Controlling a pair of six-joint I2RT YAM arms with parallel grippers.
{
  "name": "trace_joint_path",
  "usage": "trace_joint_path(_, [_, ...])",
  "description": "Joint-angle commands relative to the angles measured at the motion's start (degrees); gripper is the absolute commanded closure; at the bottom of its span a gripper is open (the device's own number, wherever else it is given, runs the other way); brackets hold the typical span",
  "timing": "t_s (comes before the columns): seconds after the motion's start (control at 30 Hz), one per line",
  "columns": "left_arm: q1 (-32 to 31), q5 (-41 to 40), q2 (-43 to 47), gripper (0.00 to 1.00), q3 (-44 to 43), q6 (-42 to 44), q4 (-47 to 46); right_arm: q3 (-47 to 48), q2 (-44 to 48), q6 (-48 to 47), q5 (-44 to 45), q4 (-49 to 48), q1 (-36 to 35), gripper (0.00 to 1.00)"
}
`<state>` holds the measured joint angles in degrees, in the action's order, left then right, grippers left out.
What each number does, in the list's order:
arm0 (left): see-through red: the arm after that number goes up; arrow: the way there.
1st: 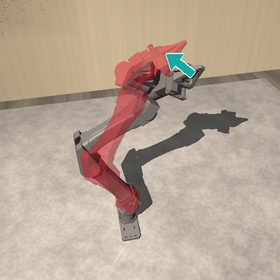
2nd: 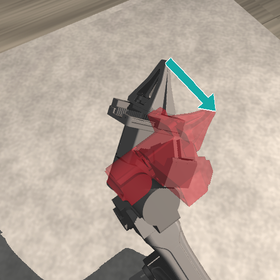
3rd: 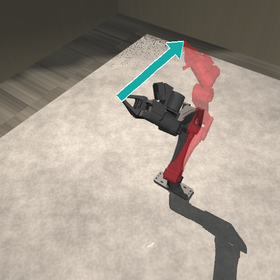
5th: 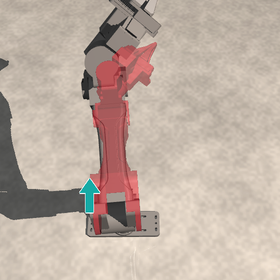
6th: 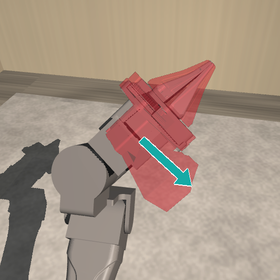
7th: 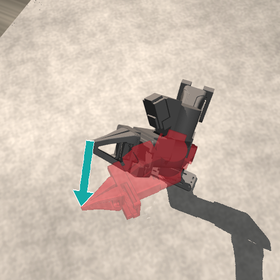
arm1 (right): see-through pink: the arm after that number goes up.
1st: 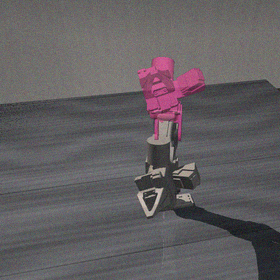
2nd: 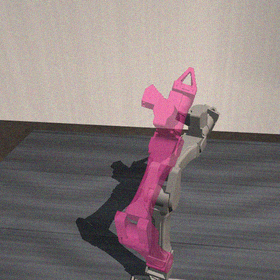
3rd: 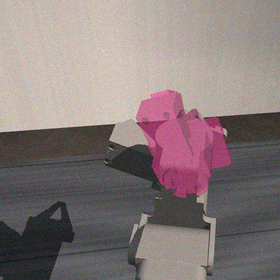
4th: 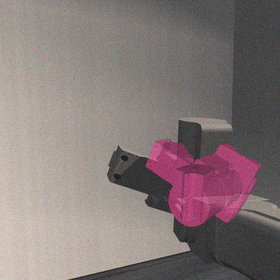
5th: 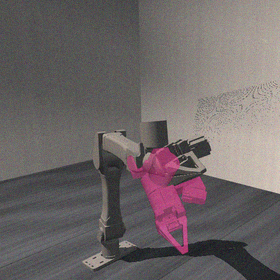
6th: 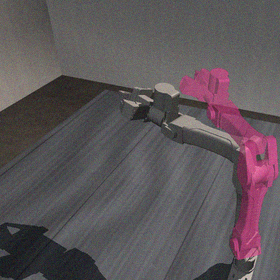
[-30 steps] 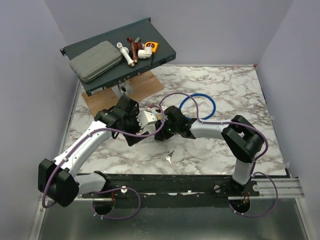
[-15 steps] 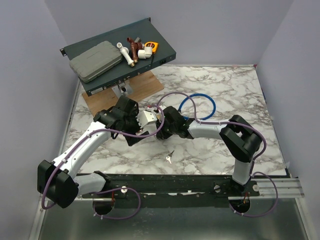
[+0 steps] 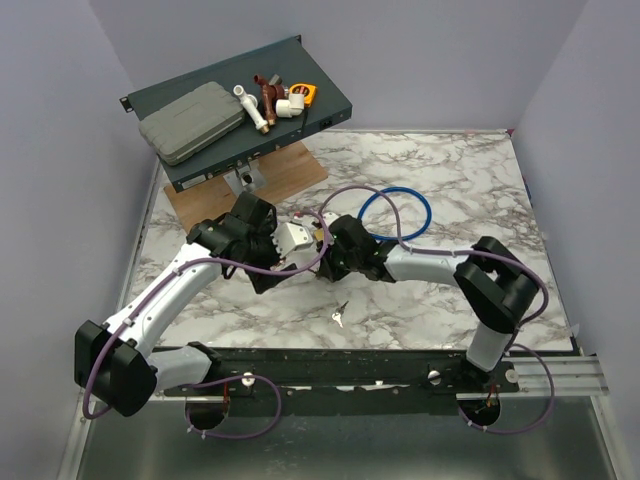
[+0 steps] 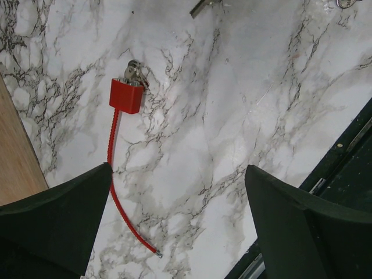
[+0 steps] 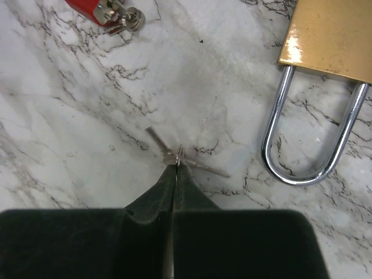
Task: Unlock with the key
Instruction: Pick up the key from the center of the board.
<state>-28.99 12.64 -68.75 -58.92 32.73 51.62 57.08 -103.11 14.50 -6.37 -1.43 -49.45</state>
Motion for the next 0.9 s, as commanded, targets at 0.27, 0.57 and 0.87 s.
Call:
trace_joint_path(0.27, [0.25, 4.20, -0.02, 0.04, -7.55, -1.04, 3.79, -3.29, 11.79, -0.07, -0.80, 0.91, -0.39, 0.99])
trace_joint_path(0.57, [0.25, 9.86, 6.46, 0.02, -15.72, 9.19, 9.38, 0.67, 22.23, -0.09, -7.18, 6.39, -0.34, 0.99])
trace_joint_path(0.87, [0.32, 28.19, 19.00, 0.01, -2.73, 1.59, -12.58, 10.81, 28.96, 0.92, -18.90, 11.54, -0.29, 0.99])
